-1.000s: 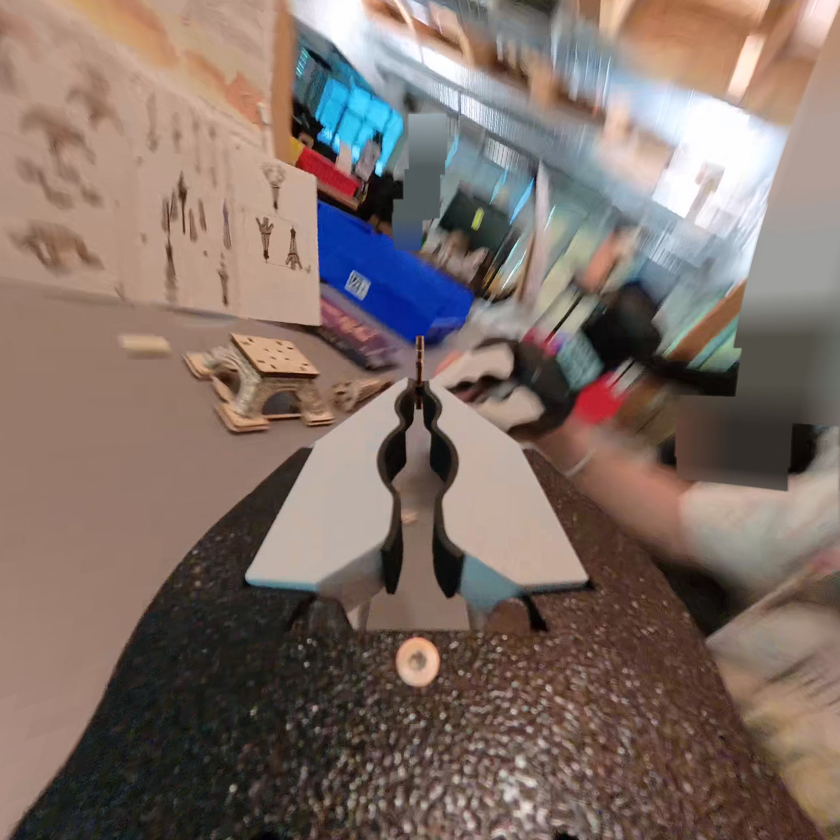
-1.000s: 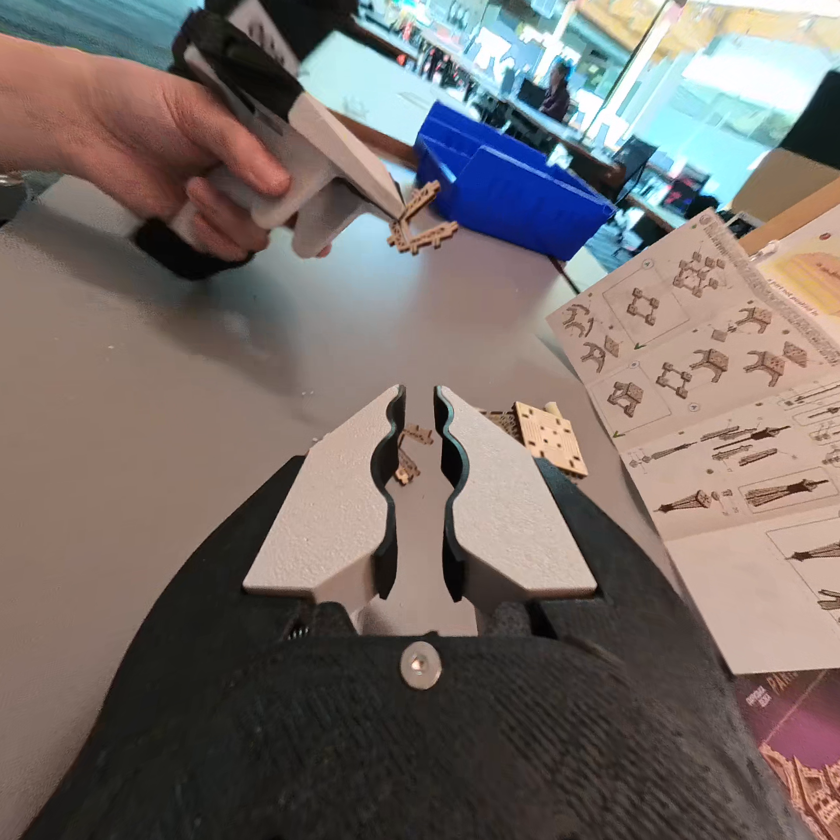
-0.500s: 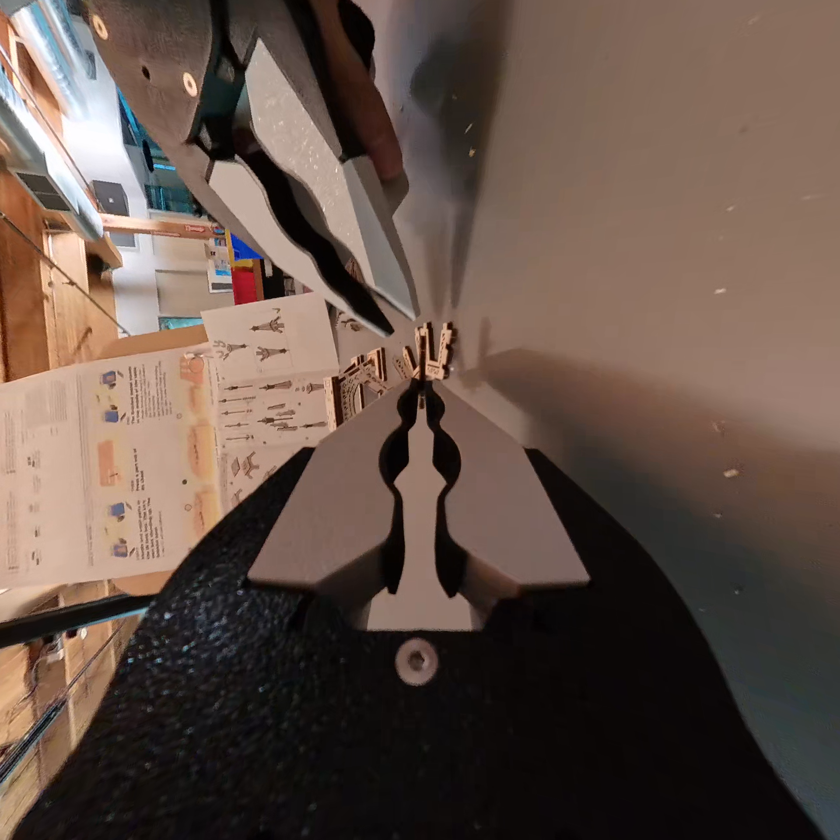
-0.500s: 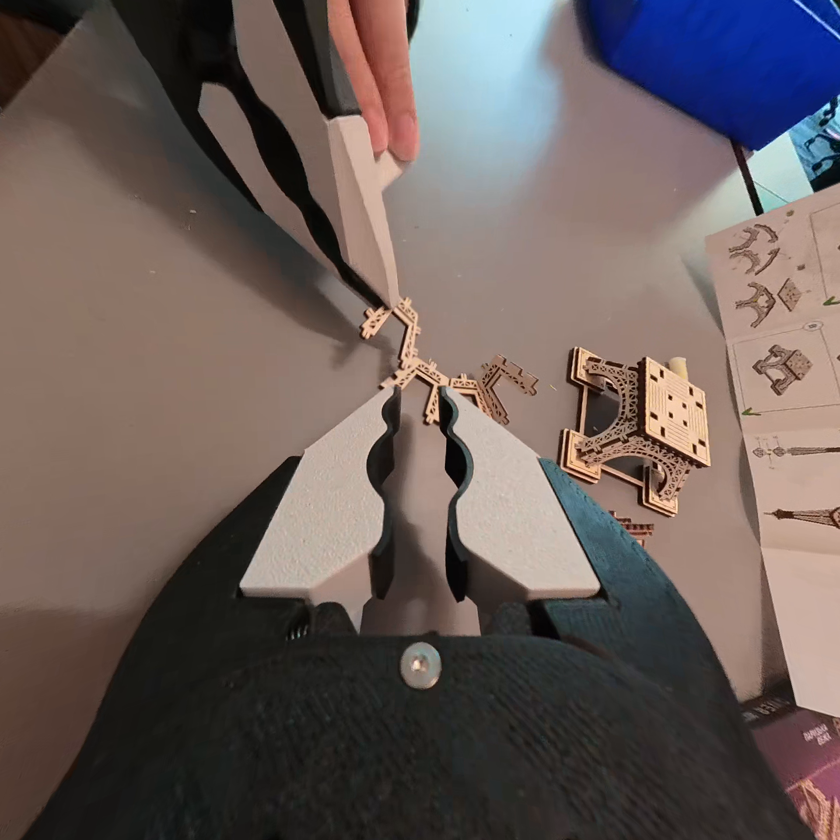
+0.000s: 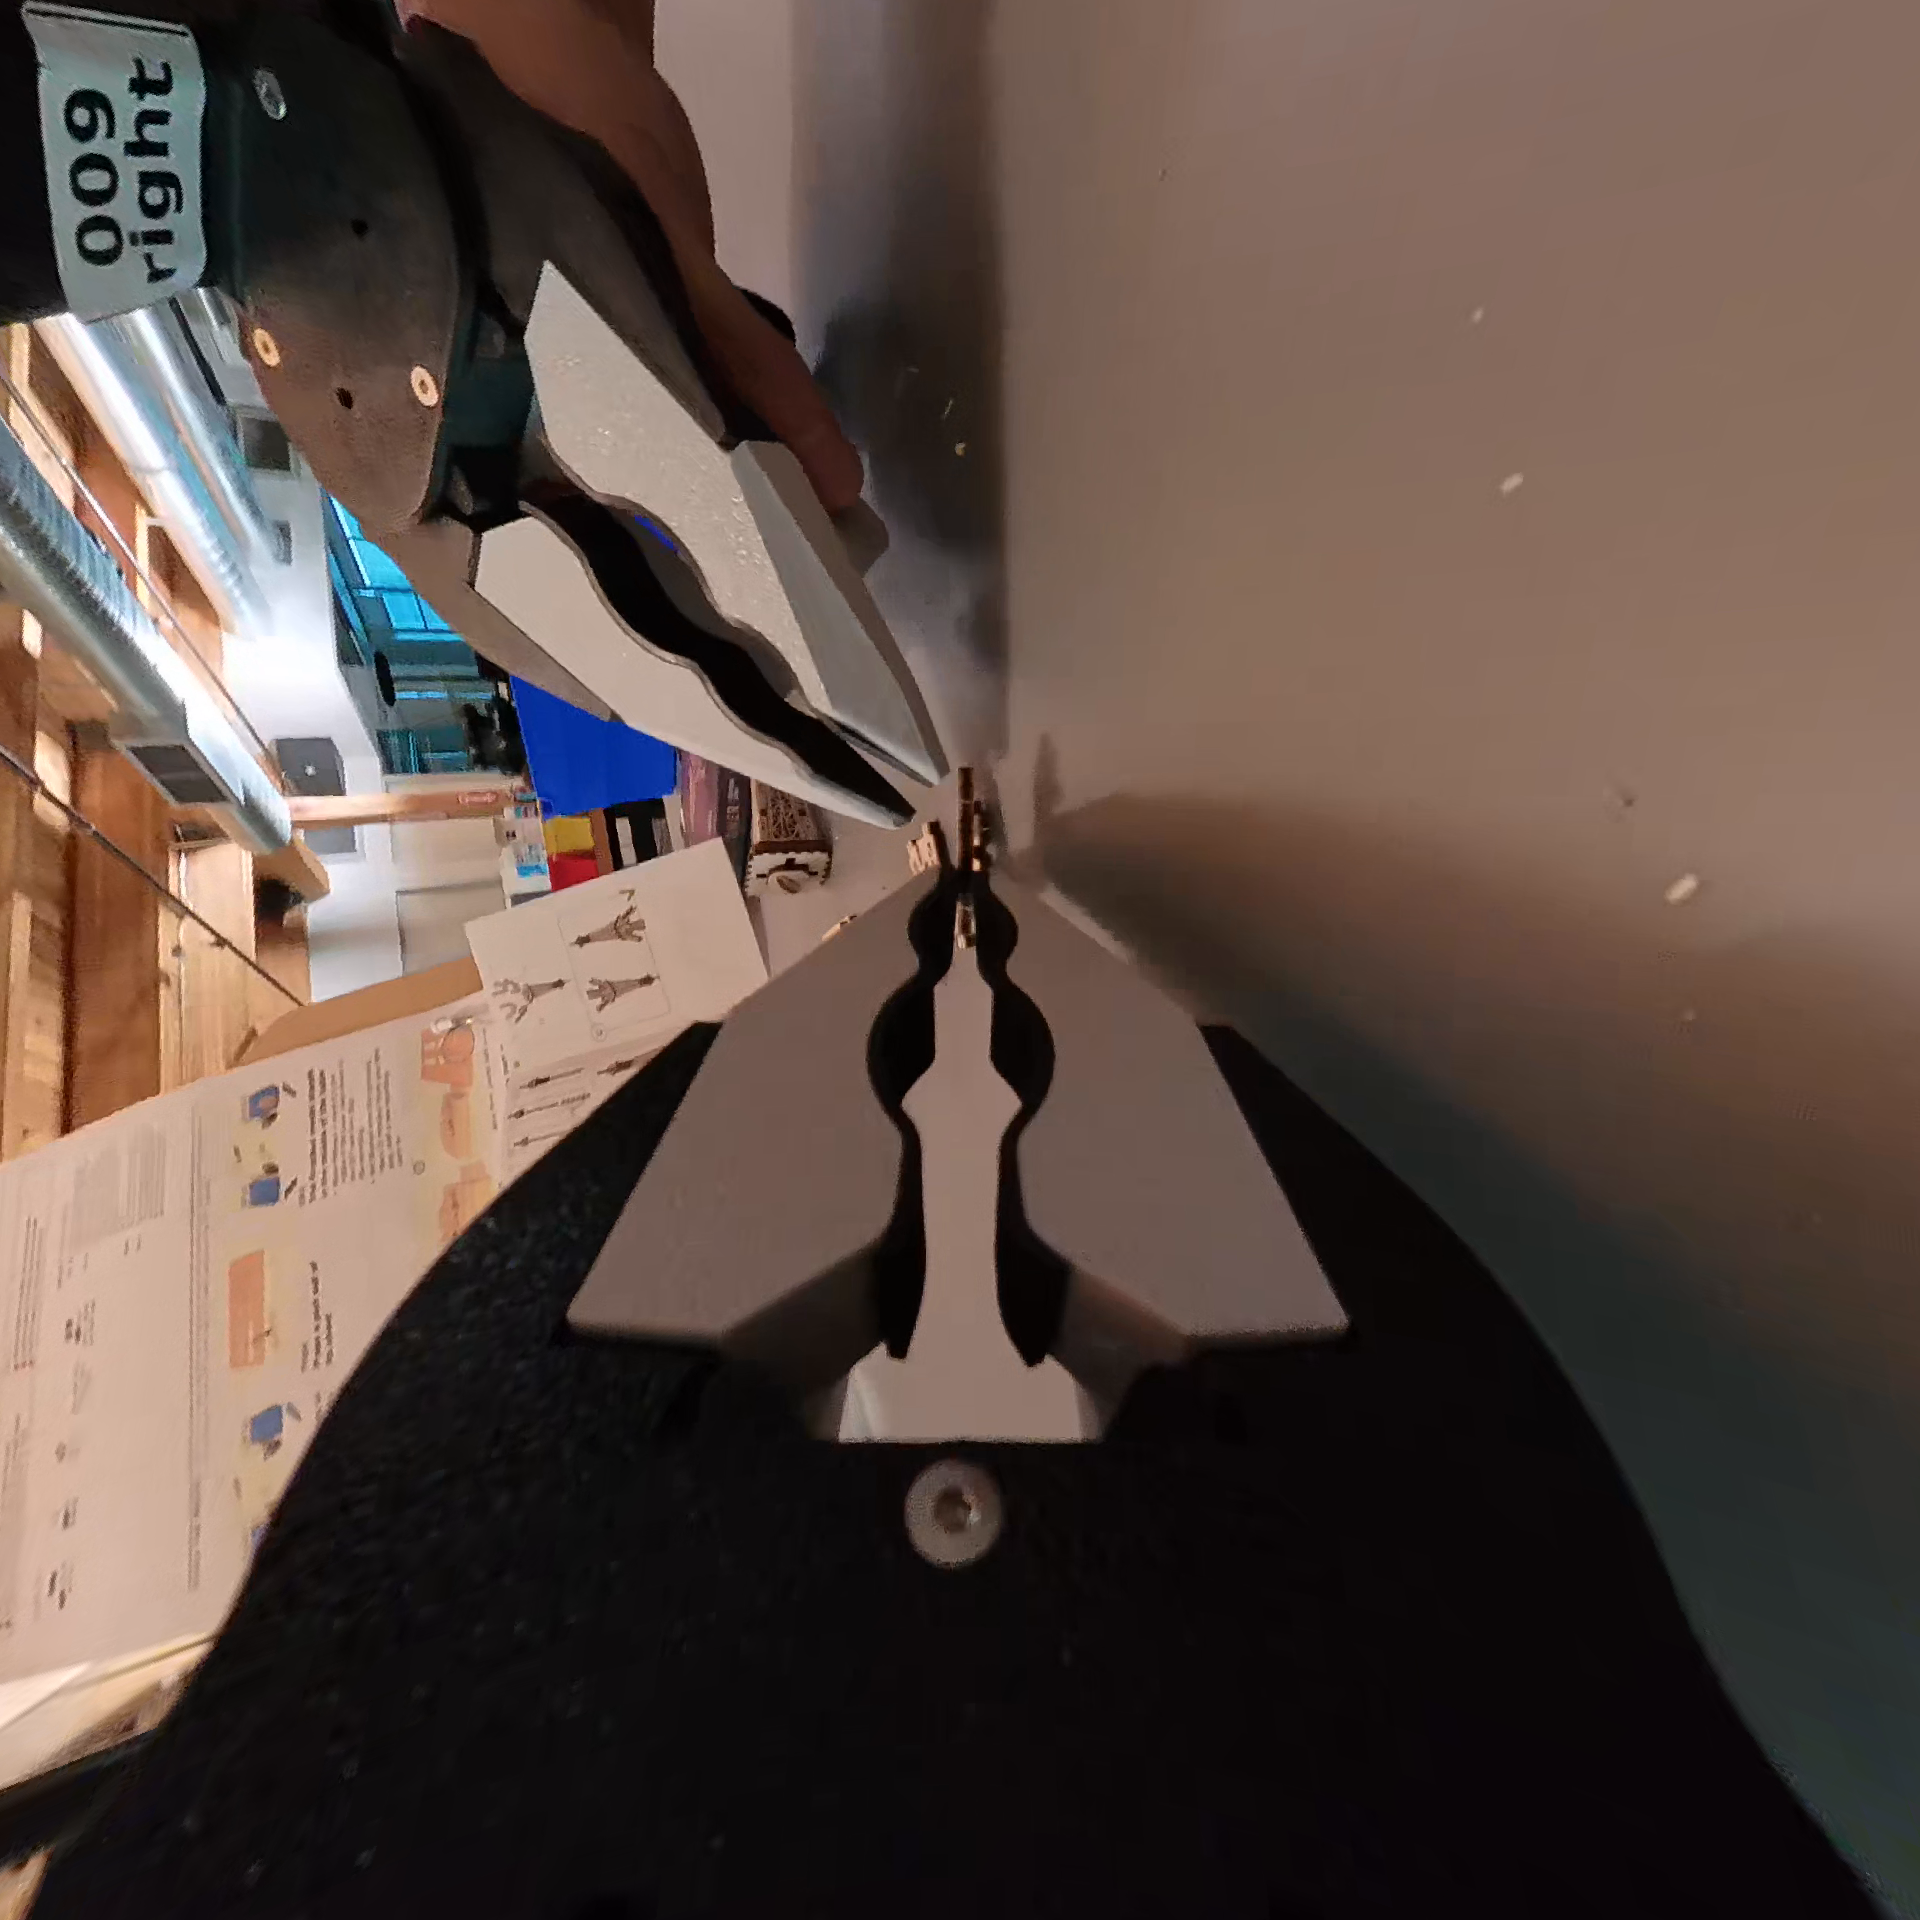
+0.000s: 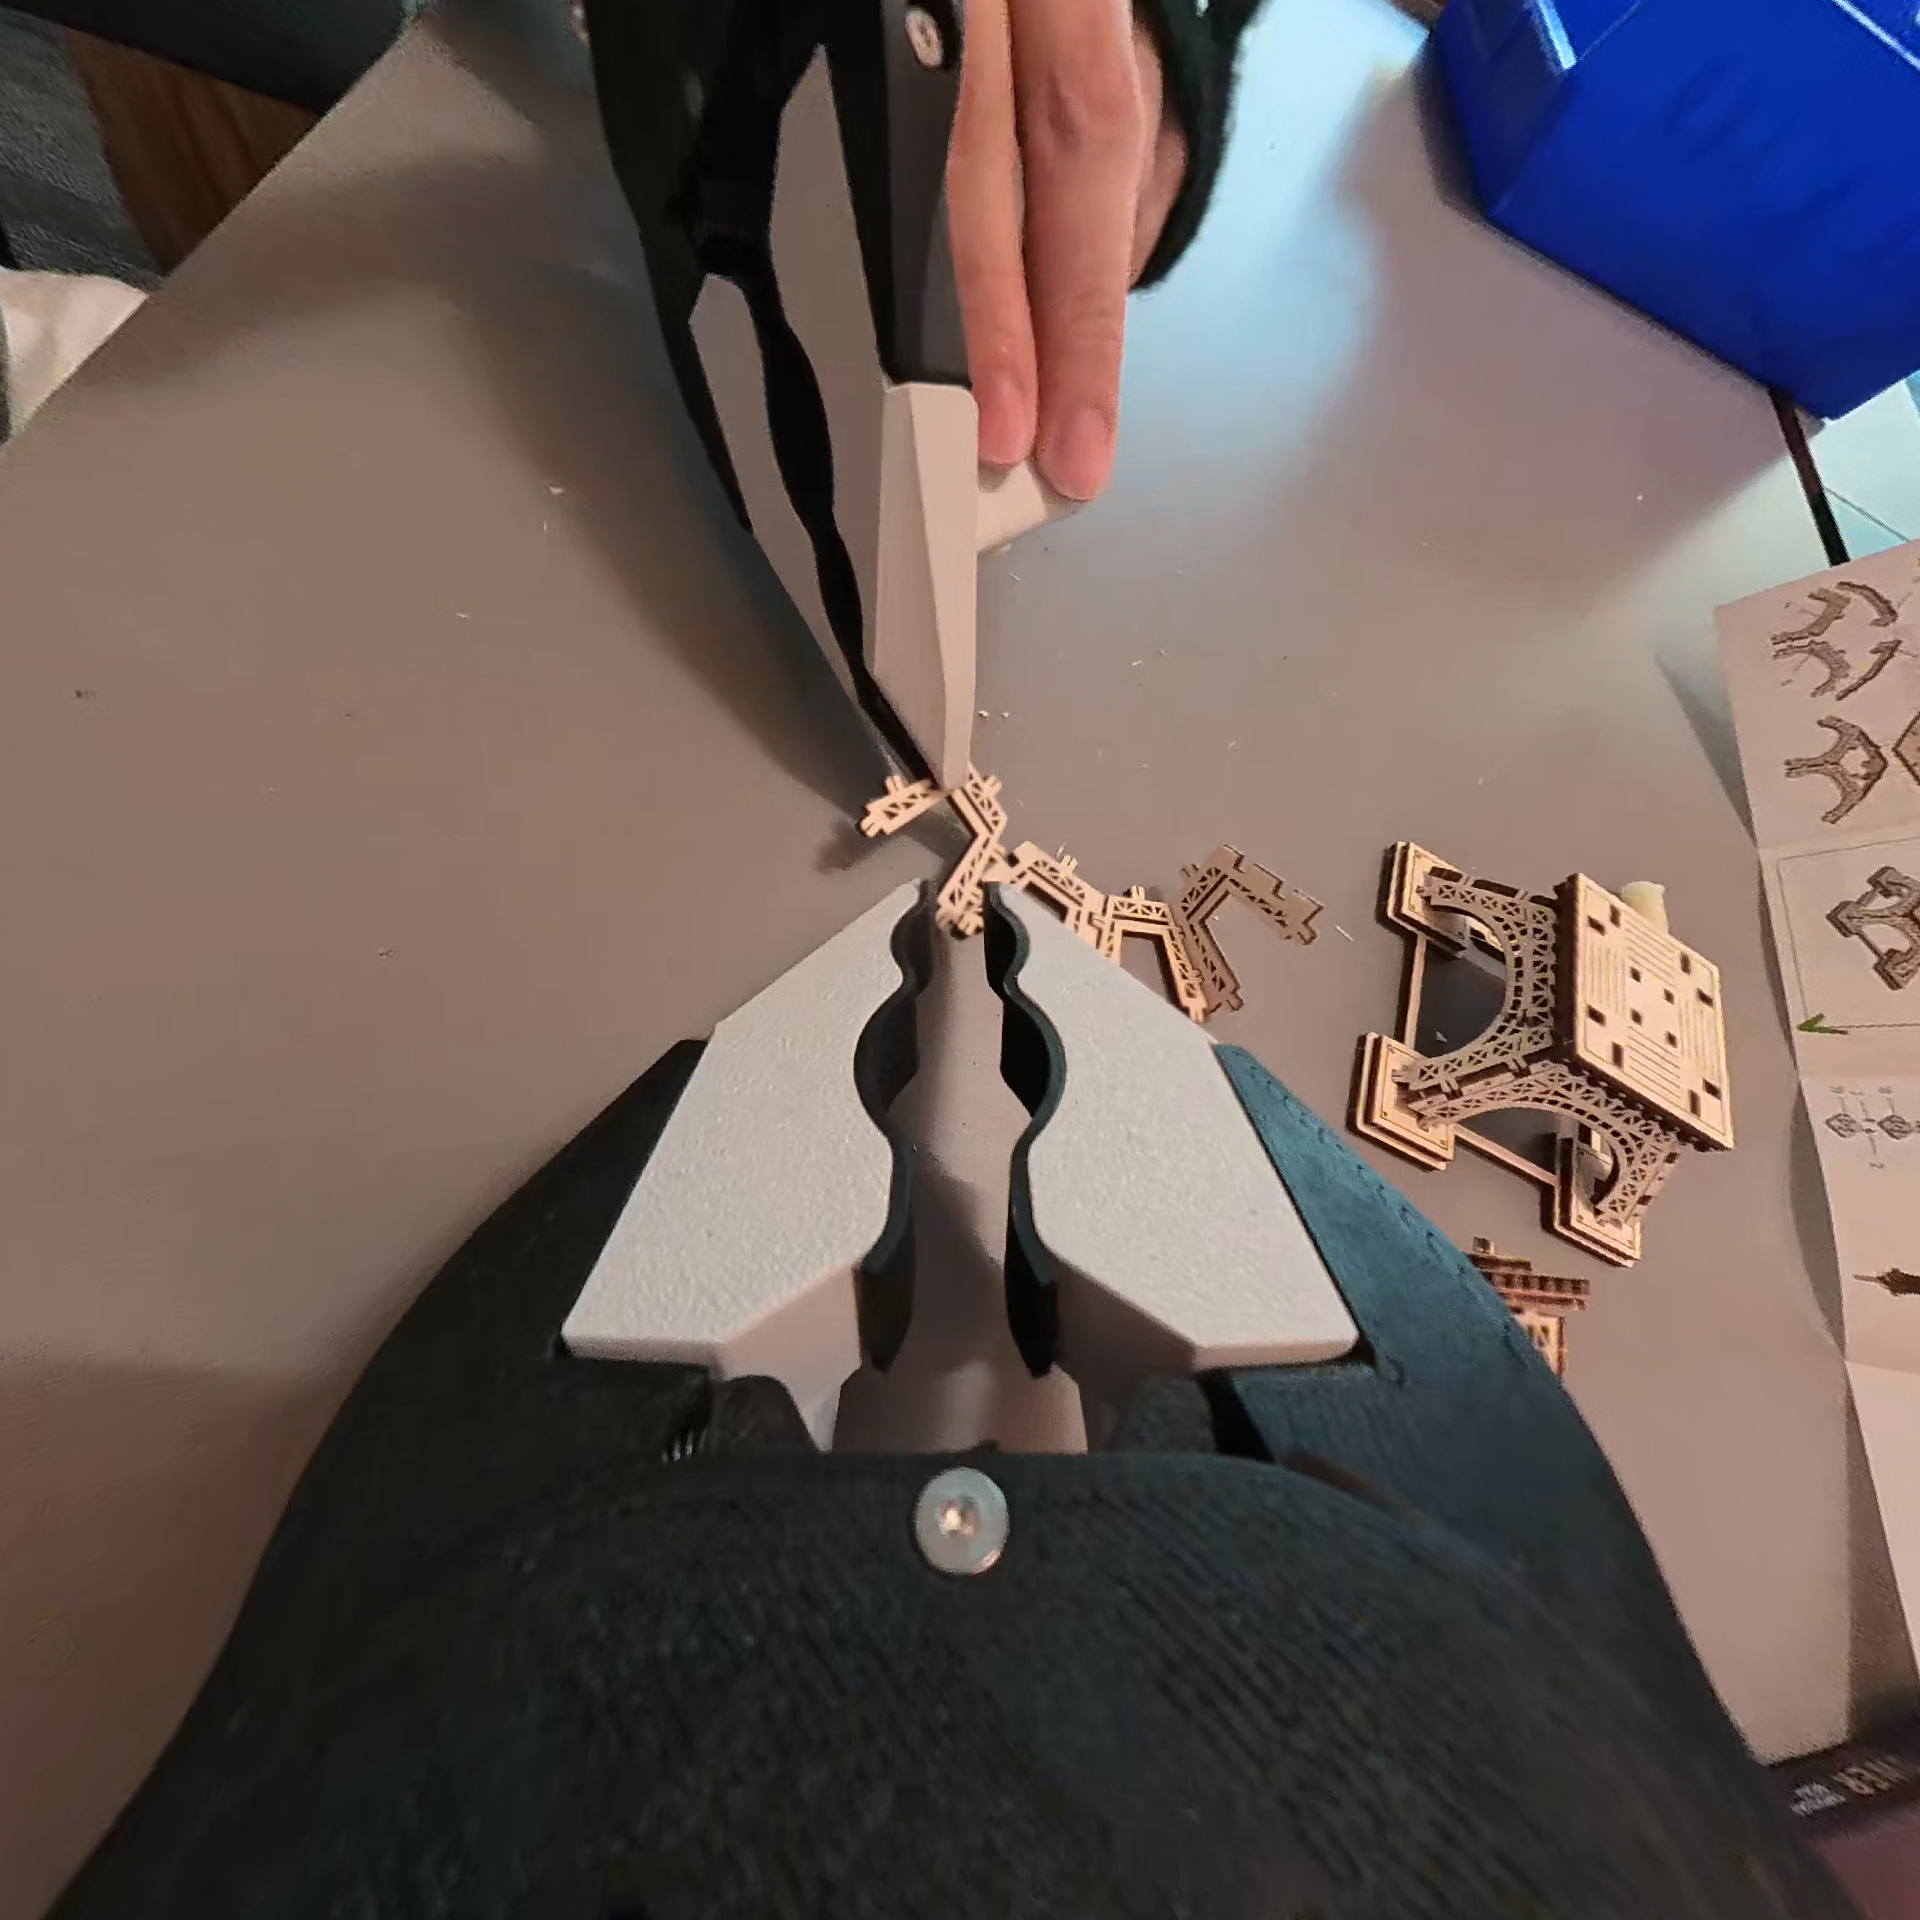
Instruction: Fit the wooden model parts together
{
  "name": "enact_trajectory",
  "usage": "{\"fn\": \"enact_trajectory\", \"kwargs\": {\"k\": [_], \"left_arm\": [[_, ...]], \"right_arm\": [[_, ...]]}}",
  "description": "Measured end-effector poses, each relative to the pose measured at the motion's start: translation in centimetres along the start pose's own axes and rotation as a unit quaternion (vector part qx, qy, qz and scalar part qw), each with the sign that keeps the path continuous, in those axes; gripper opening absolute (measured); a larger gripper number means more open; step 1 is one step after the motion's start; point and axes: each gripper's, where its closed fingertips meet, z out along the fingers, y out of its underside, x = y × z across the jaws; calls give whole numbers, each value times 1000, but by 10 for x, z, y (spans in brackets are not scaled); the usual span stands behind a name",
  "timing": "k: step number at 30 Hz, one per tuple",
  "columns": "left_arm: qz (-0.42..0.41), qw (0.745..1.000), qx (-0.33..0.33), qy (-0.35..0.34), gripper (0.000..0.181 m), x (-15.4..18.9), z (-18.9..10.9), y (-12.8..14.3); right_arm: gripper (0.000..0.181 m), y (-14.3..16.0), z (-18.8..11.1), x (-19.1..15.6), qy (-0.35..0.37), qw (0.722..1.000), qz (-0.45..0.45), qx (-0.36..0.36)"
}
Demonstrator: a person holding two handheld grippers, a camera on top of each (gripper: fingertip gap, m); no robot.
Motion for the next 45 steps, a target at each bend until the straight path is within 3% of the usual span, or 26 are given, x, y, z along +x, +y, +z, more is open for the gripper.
{"fn": "enact_trajectory", "kwargs": {"k": [10, 20, 25, 30, 35, 39, 42, 43, 45], "left_arm": [[26, 998, 50, -15, 1, -1, 2, 2], [-16, 999, 24, 33, 3, 7, 1, 21], [-64, 995, -25, 70, 10, 7, -8, 40], [-191, 979, -1, 76, 21, -9, -27, 44], [-307, 948, 59, 61, 24, -21, -29, 17], [-253, 965, 3, 73, 20, -7, -20, 18], [-195, 976, -47, 82, 12, 5, -14, 26], [-183, 979, -57, 75, 1, 5, -12, 29], [-163, 982, -63, 73, 1, 7, -11, 30]], "right_arm": [[6, 5, 7, 0, 8, 1000, -15, -25], [3, 0, 14, 5, 44, 997, -42, -56], [1, -1, 17, 9, 61, 995, -28, -77], [1, -1, 20, 10, 74, 992, -36, -91], [1, -4, 23, 17, 116, 986, -29, -114], [1, -6, 27, 19, 138, 982, -23, -126], [1, -7, 29, 17, 132, 984, 1, -121], [1, -8, 29, 17, 133, 984, 3, -120], [1, -6, 30, 16, 131, 983, -4, -128]]}}
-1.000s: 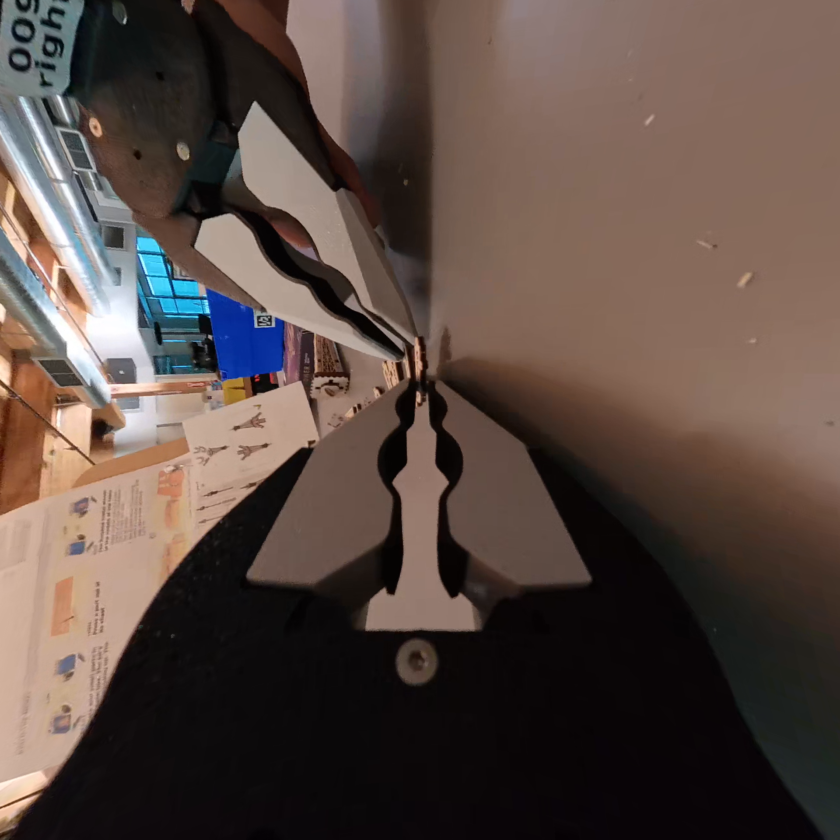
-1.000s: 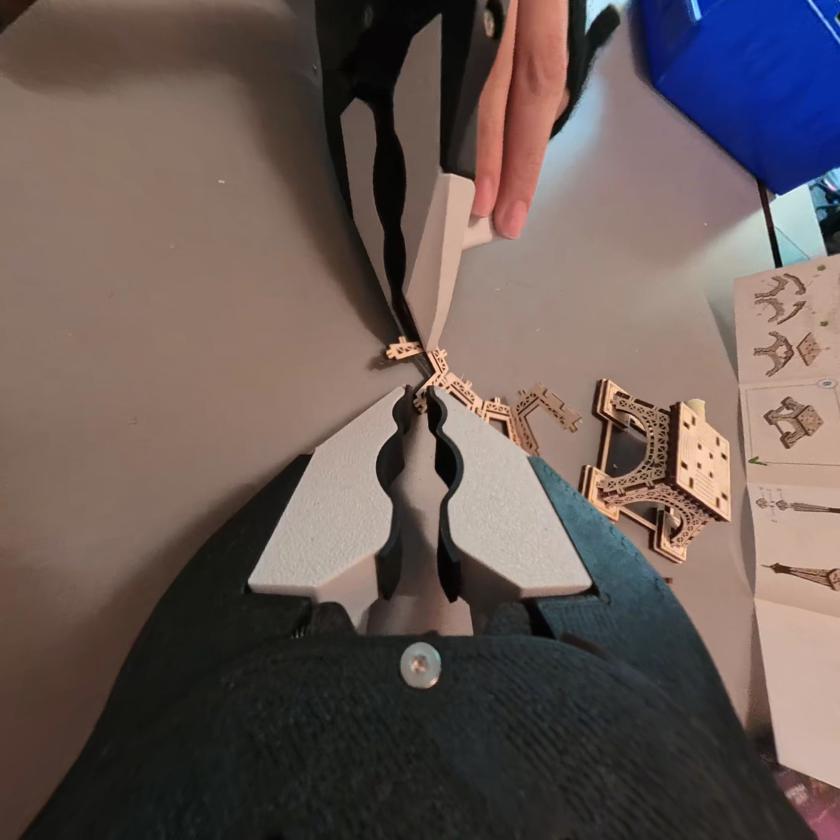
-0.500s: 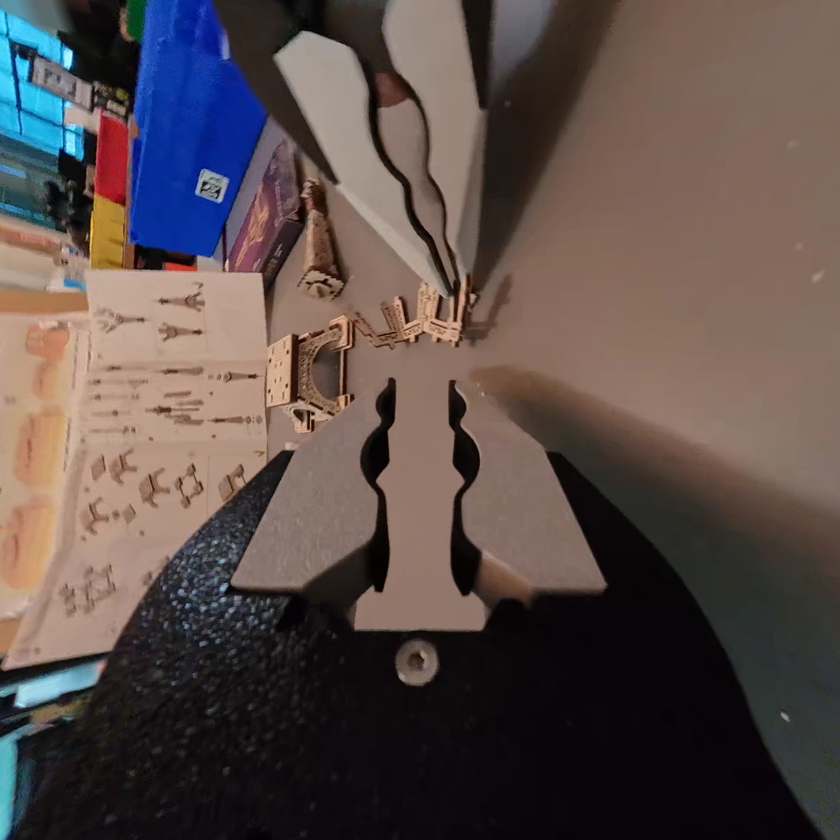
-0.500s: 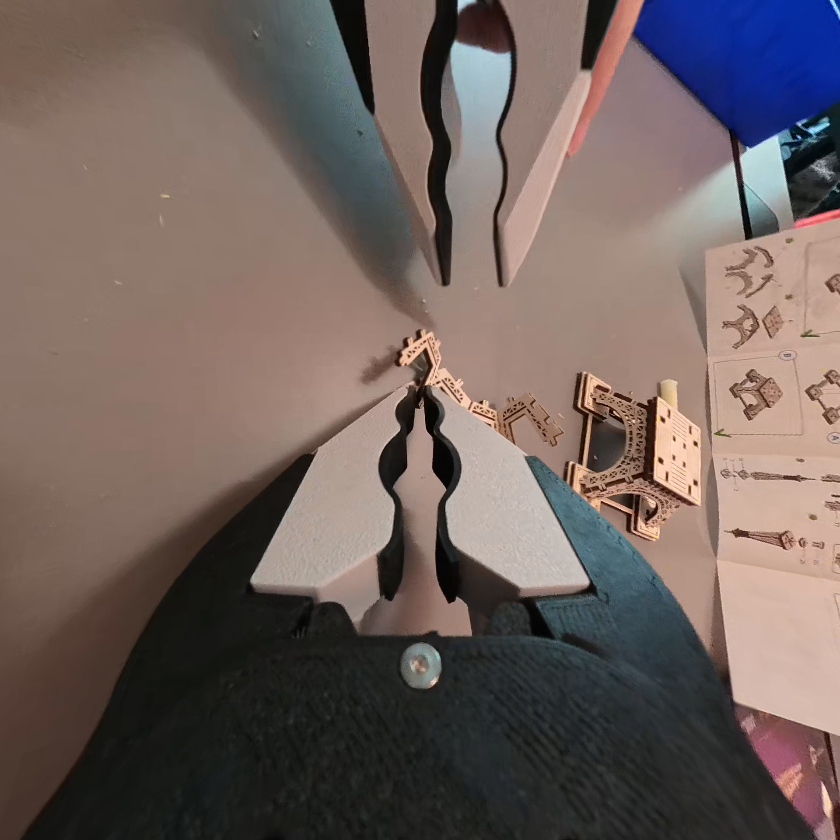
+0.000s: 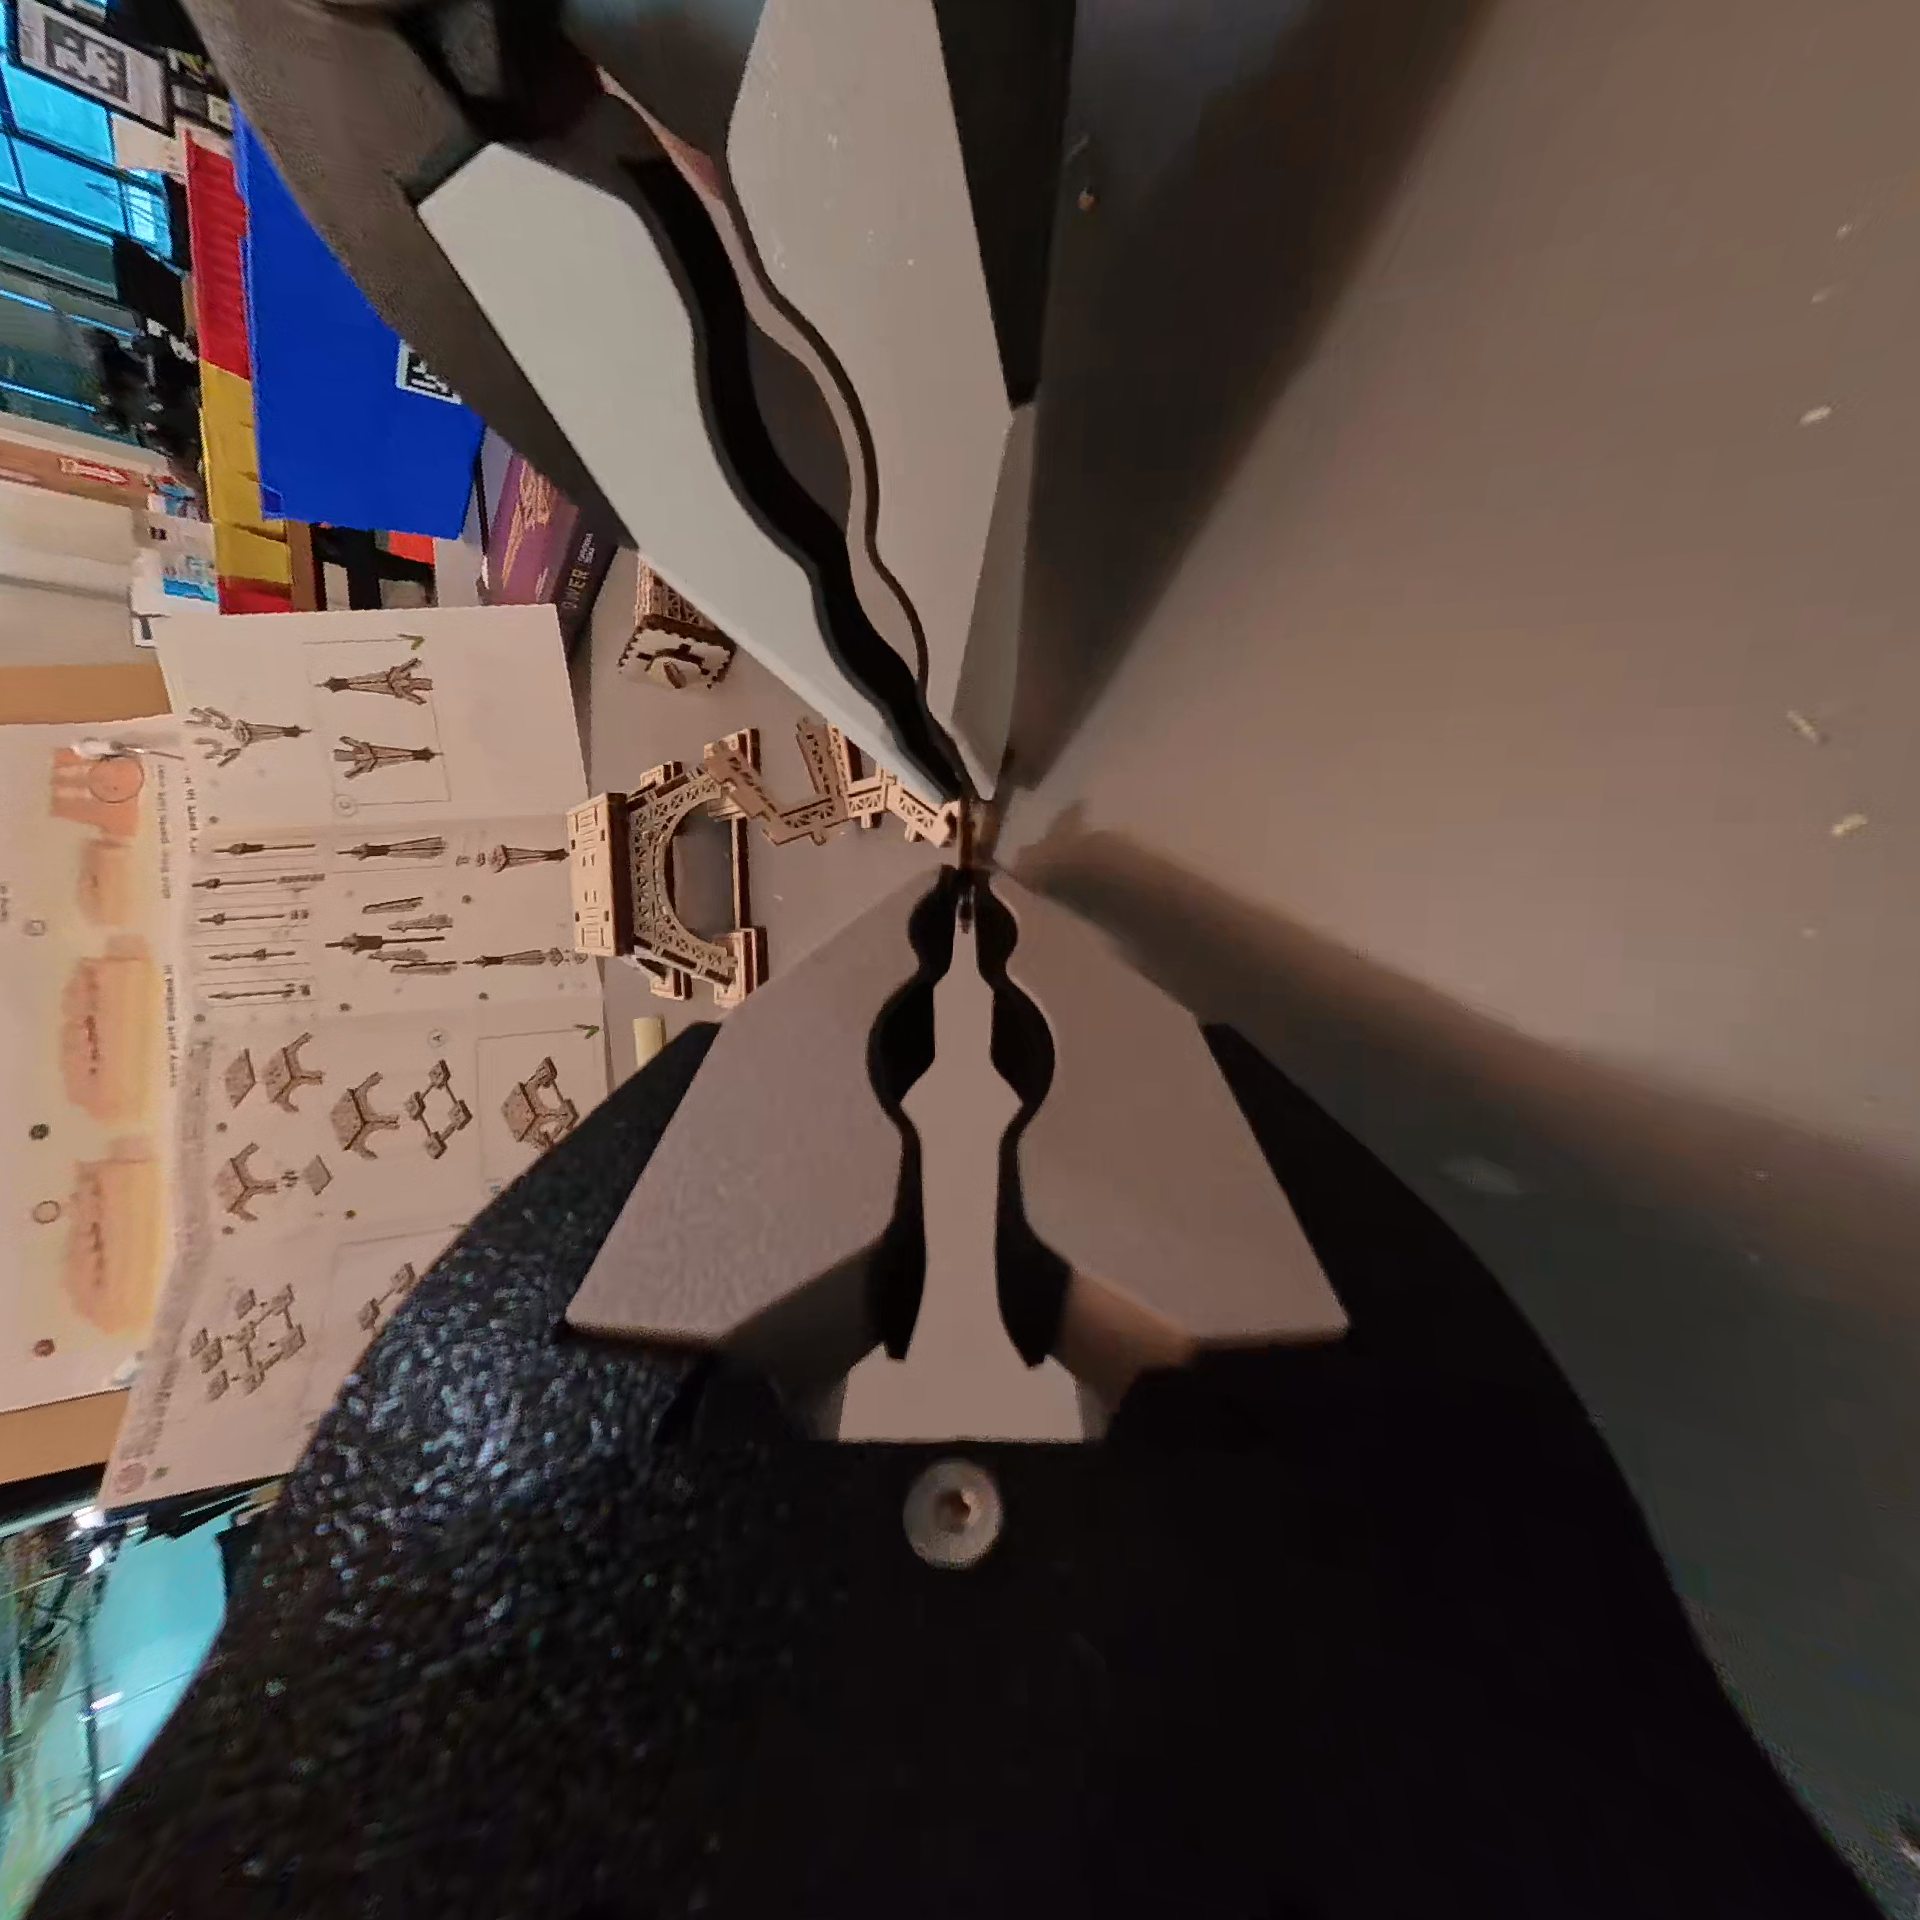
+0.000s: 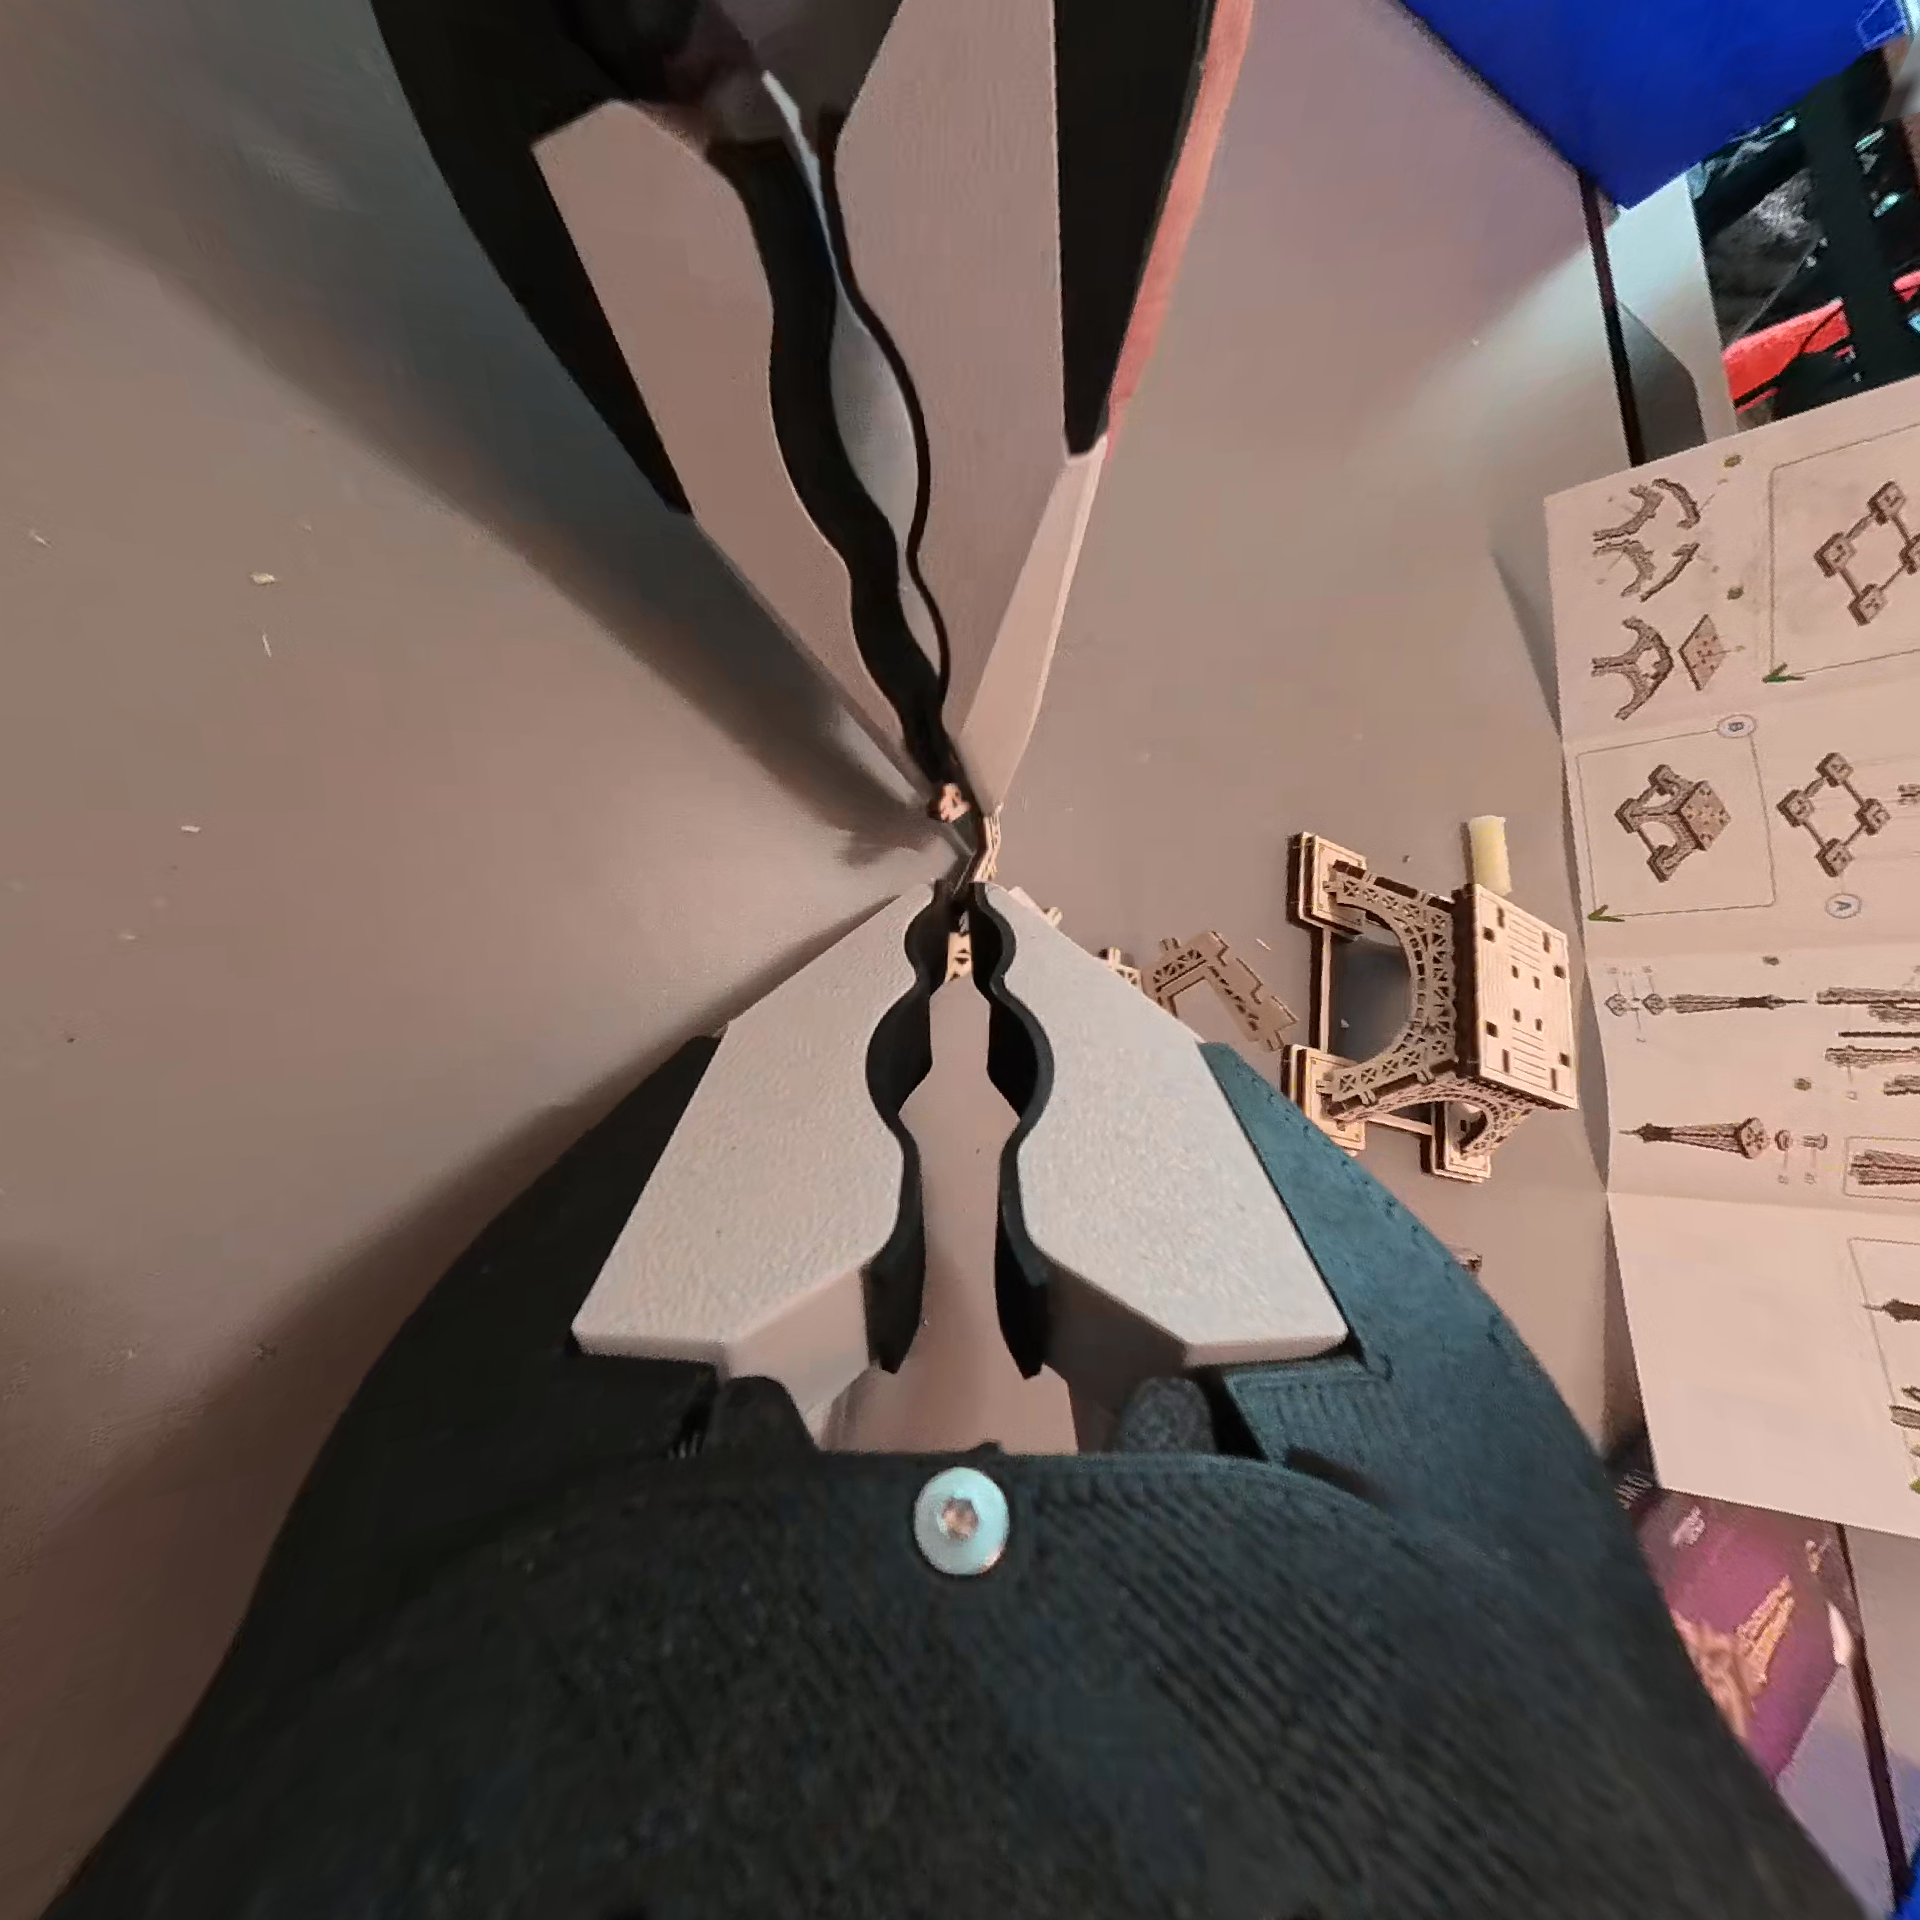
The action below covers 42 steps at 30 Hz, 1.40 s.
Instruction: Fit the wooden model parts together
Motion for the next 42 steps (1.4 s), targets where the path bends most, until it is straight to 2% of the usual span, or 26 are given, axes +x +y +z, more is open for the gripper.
{"fn": "enact_trajectory", "kwargs": {"k": [6, 12, 18, 23, 26, 29, 32, 42], "left_arm": [[86, 996, 22, -20, 1, -2, -1, 0], [182, 981, 30, -64, 1, -6, -2, -5], [203, 976, 52, -53, 1, -3, 1, -7], [212, 974, 67, -43, 1, -3, 4, -5], [227, 971, 65, -42, 1, -3, 5, -4], [233, 969, 68, -41, 1, -2, 5, -4], [227, 971, 74, -35, 1, -2, 5, -4], [185, 977, 86, 60, 1, -6, 6, -4]], "right_arm": [[2, -1, 0, -1, 7, 999, -32, 1], [11, 3, -10, -3, -37, 999, -34, 19], [11, 2, -22, 8, -61, 995, 37, 63], [14, 0, -14, 0, -63, 996, 18, 67], [9, 3, -8, -7, -63, 997, -8, 52], [5, 4, -6, -5, -50, 997, -13, 49], [8, 5, -4, -3, -46, 998, -8, 47], [5, 4, -4, 0, -42, 998, 11, 52]]}}
